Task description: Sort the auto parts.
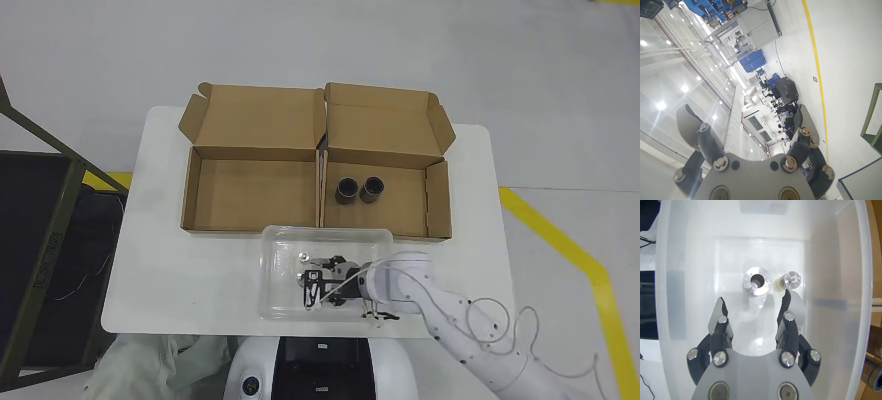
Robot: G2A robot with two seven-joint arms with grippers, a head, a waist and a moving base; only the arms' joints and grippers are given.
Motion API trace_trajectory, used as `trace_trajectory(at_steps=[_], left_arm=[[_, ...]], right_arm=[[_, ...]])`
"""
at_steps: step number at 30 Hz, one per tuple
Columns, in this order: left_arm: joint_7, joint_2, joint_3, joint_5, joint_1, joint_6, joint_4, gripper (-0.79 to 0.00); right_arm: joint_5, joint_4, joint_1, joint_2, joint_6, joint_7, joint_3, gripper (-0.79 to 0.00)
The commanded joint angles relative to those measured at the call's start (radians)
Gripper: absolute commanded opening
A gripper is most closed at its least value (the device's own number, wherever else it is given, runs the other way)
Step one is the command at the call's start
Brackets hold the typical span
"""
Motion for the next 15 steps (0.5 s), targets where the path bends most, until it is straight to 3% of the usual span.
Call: trace_trajectory(at_steps=[1,15], left_arm=[[0.0,0.0,0.0,0.0,0.0,0.0,0.0,0.0],[0.0,0.0,0.0,0.0,0.0,0.0,0.0,0.0]], right_arm=[[0.002,0.008,0.007,-0.003,0.0,-0.003,-0.008,-0.209],[0.01,0.057,0.045,-0.026,0.005,-0.025,-0.062,-0.246]])
